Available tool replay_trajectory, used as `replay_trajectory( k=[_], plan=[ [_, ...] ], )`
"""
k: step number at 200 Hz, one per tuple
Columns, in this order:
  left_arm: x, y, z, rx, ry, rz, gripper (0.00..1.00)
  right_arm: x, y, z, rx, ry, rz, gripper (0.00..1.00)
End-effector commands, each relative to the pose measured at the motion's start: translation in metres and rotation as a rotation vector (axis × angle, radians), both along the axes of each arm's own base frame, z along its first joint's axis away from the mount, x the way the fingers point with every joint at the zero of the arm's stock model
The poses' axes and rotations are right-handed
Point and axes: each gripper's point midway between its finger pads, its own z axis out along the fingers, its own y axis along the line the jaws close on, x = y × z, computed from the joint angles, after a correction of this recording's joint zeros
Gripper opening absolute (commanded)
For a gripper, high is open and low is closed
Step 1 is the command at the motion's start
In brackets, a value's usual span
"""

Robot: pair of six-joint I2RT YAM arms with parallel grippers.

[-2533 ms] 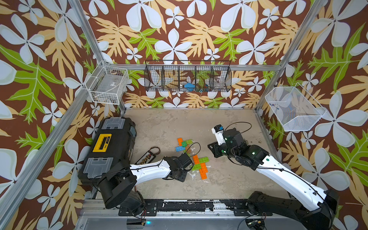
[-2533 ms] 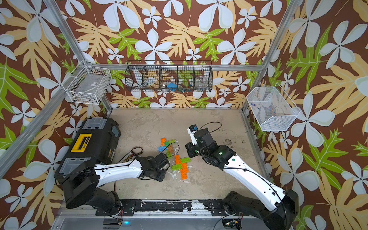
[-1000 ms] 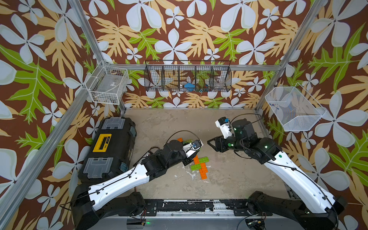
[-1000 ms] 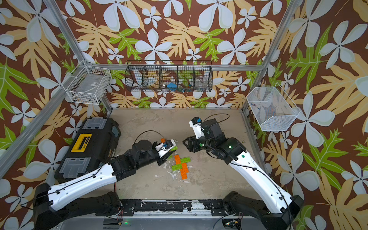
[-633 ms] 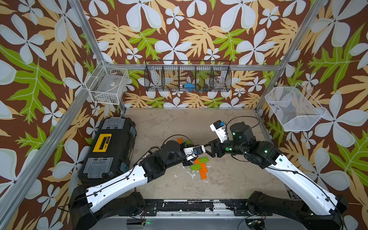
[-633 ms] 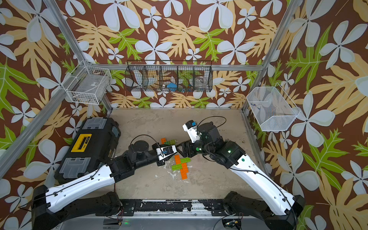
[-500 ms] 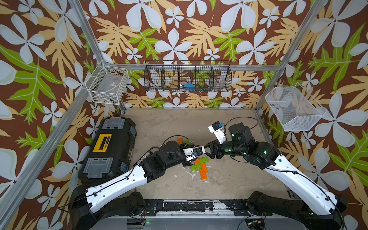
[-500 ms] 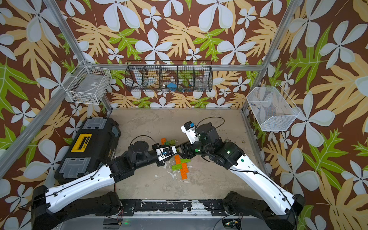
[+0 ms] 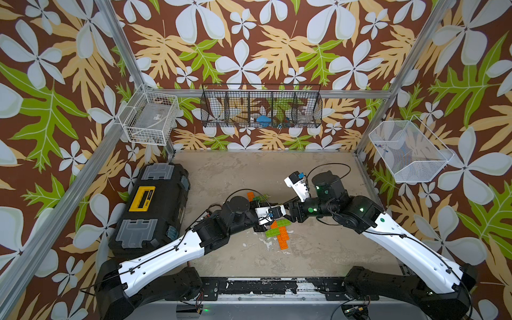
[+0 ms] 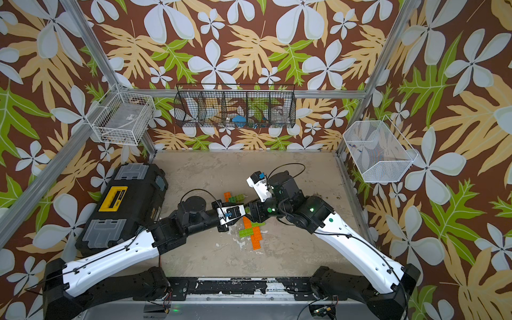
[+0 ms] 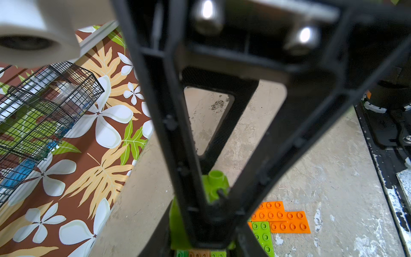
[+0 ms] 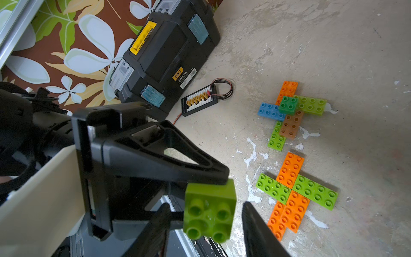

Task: Assemble a small pinwheel with lego
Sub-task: Assemble the lego brick with the lego brick.

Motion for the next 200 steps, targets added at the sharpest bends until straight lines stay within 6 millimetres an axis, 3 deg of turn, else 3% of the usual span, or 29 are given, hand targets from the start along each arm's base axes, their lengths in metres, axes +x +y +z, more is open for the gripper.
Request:
replay_trajectory(
  k=[1,77,141,159,167,170,186,200],
  plan=[
    [-0.001,-0.003,0.008,-0.017,-0.018,-0.017,0.00,0.000,0.004,0.006,0.023,-0.002,0.007,0.50],
    [-0.002,-0.004,0.006,-0.015,-0.020,-0.024,0.00,0.000,0.006,0.000,0.017,0.010,0.009,0.38],
    [0.004,-0.002,0.013,-0.057,-0.020,0.019,0.00,0.000,0.005,0.002,0.026,-0.002,0.003,0.18],
    [0.010,0.002,0.026,-0.145,-0.001,0.076,0.50,0.005,-0.001,0.013,0.039,-0.047,-0.036,0.09],
    [0.010,0.005,0.032,-0.194,0.011,0.097,0.88,0.010,-0.008,0.020,0.046,-0.077,-0.080,0.06],
    [0.010,0.007,0.033,-0.210,0.016,0.102,0.97,0.012,-0.010,0.023,0.050,-0.084,-0.096,0.05],
    [0.004,0.013,0.038,-0.314,0.072,0.110,1.00,0.028,-0.030,0.025,0.067,-0.084,-0.195,0.00],
    [0.000,0.019,0.035,-0.401,0.165,0.128,1.00,0.042,-0.050,0.011,0.049,-0.052,-0.282,0.00]
  ],
)
